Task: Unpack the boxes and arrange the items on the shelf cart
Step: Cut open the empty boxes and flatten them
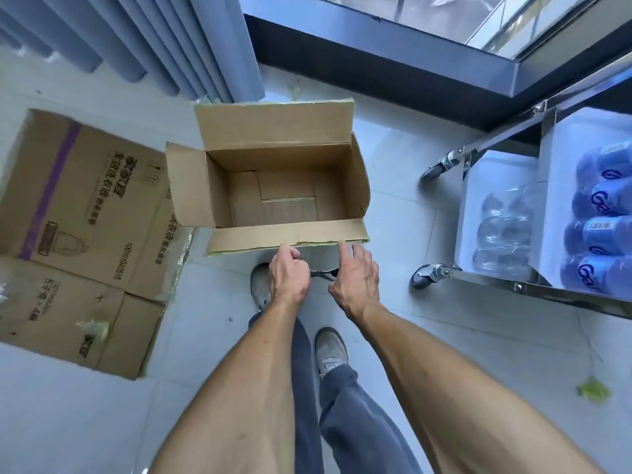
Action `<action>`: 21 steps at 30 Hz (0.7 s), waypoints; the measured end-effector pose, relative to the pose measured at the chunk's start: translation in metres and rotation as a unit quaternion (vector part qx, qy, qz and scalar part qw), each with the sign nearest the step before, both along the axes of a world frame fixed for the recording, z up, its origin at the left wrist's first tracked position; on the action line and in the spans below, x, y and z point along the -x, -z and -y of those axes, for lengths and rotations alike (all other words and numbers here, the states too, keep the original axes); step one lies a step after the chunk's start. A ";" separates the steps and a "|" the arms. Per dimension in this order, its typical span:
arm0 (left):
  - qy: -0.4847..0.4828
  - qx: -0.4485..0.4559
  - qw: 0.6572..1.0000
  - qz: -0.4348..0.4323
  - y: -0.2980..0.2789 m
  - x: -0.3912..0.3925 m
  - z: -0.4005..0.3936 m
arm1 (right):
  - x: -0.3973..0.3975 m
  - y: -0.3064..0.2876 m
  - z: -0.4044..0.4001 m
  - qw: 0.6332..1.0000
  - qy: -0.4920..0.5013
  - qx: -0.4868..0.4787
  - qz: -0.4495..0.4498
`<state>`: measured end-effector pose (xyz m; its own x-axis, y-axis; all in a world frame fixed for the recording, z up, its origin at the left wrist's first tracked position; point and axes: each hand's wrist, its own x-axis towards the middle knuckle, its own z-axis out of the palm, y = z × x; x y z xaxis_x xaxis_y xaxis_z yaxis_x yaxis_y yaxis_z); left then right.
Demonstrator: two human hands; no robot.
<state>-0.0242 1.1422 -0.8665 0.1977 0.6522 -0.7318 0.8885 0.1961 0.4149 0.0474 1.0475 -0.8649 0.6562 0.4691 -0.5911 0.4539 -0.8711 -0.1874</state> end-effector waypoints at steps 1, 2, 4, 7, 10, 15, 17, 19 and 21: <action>0.026 0.010 1.000 0.002 0.001 -0.008 -0.005 | -0.004 0.003 -0.005 1.000 -0.020 0.002 -0.011; 0.041 0.017 0.999 0.003 0.003 -0.016 -0.009 | -0.008 0.005 -0.010 0.999 -0.030 0.015 -0.030; 0.055 0.022 0.998 0.006 0.004 -0.031 -0.022 | -0.014 0.007 -0.026 0.996 -0.042 0.056 -0.063; 0.067 0.030 0.997 0.004 0.006 -0.046 -0.047 | -0.023 0.010 -0.052 0.990 -0.062 0.118 -0.049; 0.098 -0.004 0.995 -0.024 0.014 -0.054 -0.076 | -0.028 0.016 -0.083 0.991 -0.019 0.103 -0.078; 0.055 -0.071 0.992 -0.088 0.033 -0.065 -0.108 | -0.037 0.034 -0.119 0.982 0.099 0.112 -0.116; 0.048 -0.056 0.991 -0.113 0.042 -0.065 -0.111 | -0.041 0.039 -0.121 0.978 0.116 0.122 -0.120; 0.056 -0.031 0.989 -0.135 0.050 -0.065 -0.111 | -0.047 0.043 -0.116 0.976 0.119 0.136 -0.119; 0.062 -0.013 0.987 -0.146 0.052 -0.066 -0.110 | -0.056 0.047 -0.112 0.975 0.117 0.147 -0.119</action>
<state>0.0414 1.2525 -0.9181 0.0605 0.6552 -0.7530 0.9875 0.0709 0.1410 0.1036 1.1591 -0.9114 0.5532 0.1104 -0.8257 0.2108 -0.9775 0.0105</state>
